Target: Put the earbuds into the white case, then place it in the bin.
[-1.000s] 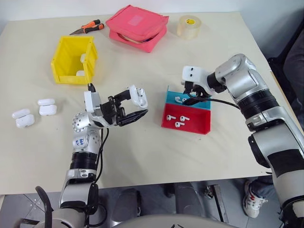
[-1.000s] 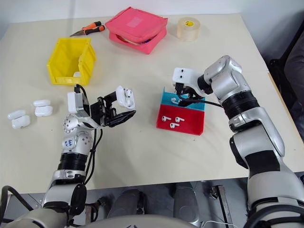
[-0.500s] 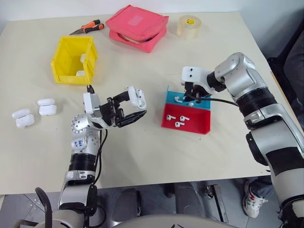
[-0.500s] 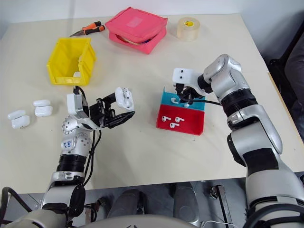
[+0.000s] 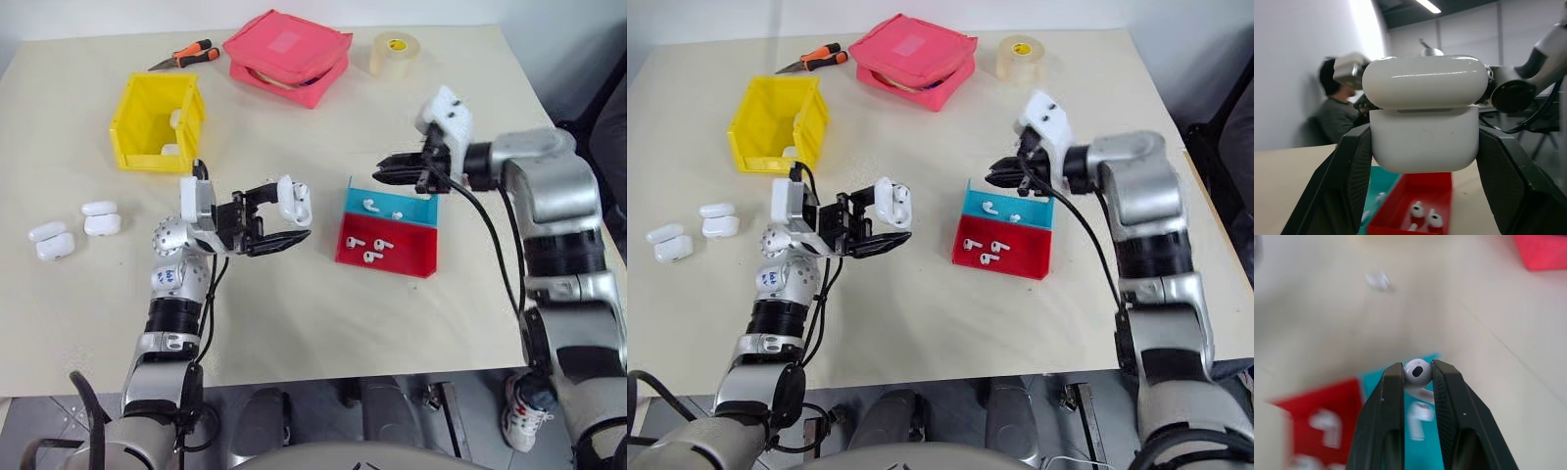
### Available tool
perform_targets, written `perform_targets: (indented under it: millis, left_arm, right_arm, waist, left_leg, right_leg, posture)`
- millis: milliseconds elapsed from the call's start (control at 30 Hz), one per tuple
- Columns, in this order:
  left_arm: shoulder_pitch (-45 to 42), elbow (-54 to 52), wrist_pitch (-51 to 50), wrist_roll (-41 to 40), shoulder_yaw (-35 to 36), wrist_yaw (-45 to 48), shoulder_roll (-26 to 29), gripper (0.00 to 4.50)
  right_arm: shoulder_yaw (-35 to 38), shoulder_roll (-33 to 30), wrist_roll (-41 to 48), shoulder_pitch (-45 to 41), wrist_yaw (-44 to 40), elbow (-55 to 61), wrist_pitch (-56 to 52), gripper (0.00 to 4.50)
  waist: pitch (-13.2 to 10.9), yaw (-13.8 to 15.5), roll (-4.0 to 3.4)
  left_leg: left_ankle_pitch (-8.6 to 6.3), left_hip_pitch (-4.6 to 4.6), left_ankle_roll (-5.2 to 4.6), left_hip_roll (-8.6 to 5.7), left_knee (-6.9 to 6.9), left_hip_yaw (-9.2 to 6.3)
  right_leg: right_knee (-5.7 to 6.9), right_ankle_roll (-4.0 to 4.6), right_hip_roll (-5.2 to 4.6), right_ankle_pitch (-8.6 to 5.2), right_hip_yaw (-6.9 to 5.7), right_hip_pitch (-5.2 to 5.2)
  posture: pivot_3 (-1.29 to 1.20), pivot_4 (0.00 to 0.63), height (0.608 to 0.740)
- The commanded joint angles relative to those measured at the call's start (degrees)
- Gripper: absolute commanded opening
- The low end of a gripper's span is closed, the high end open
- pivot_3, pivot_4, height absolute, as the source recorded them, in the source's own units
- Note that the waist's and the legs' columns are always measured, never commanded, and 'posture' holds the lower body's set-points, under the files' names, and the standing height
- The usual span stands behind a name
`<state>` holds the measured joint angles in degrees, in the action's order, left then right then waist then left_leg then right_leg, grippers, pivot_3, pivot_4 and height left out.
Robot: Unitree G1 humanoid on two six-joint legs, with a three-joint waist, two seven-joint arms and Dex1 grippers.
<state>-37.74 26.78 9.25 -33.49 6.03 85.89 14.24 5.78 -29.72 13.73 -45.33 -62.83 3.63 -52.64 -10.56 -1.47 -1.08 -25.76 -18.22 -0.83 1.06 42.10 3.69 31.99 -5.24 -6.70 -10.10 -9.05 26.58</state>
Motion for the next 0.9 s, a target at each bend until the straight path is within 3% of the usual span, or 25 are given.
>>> perform_targets:
  millis: [33,333,567,900]
  left_arm:
    - [-2.26,1.12,-1.20,-0.83,-0.76,2.54,-0.74,2.79]
    - [-4.49,3.57,-3.38,-1.05,-2.50,5.10,-2.01,2.79]
    - [-5.59,4.54,-2.87,-0.98,-2.99,6.21,-2.47,2.79]
    - [-4.68,2.59,-2.59,-1.73,-4.13,6.61,-2.96,2.79]
  right_arm:
    - [11.08,5.36,13.51,4.33,6.17,18.39,-14.57,0.44]
    - [24.32,21.20,34.90,7.84,22.07,36.25,-34.29,0.44]
    - [26.58,27.48,42.76,8.95,30.89,37.66,-39.77,0.44]
    - [22.63,30.83,49.57,13.27,41.48,36.78,-37.29,0.44]
  waist:
    - [0.00,-0.06,-0.01]
    - [0.03,-0.10,-0.05]
    - [0.06,-0.29,-0.09]
    - [0.07,-0.32,-0.11]
  left_leg:
    - [0.00,0.03,0.00,-0.01,0.01,0.03]
    - [0.00,0.12,0.00,-0.04,-0.01,0.02]
    - [0.00,0.20,0.00,-0.10,-0.09,0.03]
    - [0.00,0.24,0.00,-0.12,-0.10,0.05]
  right_leg:
    - [0.01,0.00,0.00,0.00,0.04,0.00]
    - [0.06,0.01,0.01,0.00,0.09,-0.02]
    - [0.06,0.02,0.01,-0.01,0.12,-0.03]
    - [0.06,0.02,0.01,-0.01,0.14,-0.04]
  posture:
    - [0.00,0.150,0.740]
    - [0.00,0.150,0.740]
    - [0.00,0.150,0.740]
    - [0.00,0.150,0.740]
